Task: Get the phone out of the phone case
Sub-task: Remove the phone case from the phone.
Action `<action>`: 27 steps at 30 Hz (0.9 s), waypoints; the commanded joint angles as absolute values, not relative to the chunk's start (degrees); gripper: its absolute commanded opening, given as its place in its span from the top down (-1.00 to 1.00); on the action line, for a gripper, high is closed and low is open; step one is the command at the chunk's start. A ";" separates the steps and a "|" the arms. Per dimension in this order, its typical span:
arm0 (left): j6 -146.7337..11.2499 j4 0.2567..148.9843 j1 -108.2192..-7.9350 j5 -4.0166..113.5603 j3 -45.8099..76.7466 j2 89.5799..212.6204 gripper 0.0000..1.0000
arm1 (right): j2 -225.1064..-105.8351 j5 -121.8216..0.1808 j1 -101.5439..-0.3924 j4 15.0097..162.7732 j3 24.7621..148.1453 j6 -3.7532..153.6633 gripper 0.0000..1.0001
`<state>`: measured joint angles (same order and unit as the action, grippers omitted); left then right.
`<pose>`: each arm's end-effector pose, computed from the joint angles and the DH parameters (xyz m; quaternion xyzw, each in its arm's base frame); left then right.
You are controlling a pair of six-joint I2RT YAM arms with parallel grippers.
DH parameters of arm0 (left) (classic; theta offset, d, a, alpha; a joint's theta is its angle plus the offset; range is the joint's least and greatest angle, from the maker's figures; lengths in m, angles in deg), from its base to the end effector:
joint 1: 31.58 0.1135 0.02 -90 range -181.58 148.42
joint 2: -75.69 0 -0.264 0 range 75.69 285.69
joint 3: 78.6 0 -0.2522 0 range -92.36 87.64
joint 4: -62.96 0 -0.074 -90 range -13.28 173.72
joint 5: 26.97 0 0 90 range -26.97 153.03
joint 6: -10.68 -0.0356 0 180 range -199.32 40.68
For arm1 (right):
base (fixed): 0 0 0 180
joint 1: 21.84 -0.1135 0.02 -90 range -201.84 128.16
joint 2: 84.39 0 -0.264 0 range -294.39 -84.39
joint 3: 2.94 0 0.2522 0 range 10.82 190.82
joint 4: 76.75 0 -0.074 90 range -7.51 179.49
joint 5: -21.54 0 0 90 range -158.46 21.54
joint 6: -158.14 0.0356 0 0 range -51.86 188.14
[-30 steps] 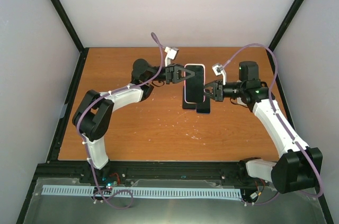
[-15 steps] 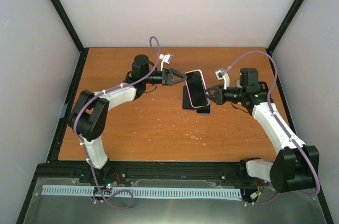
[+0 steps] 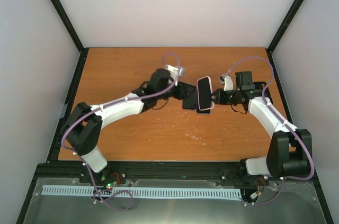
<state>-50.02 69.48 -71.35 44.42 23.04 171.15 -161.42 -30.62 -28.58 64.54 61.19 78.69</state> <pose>0.2886 -0.2549 0.2590 0.1635 0.8143 -0.4177 0.3683 0.2656 0.0534 0.2344 -0.0769 0.8964 0.3495 0.2615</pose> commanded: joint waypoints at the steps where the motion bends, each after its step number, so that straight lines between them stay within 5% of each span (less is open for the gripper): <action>1: -62.23 71.66 -79.67 67.08 24.61 167.93 -0.26 | -162.34 -37.97 -28.08 59.07 65.96 84.73 0.95; 15: -81.78 59.56 -96.23 78.55 23.89 174.12 -0.15 | -164.21 -39.29 -26.05 46.07 69.71 89.68 0.94; 27: -88.78 58.32 -99.51 79.70 19.30 180.92 -0.08 | -167.06 -36.17 -23.00 45.44 69.84 89.69 0.94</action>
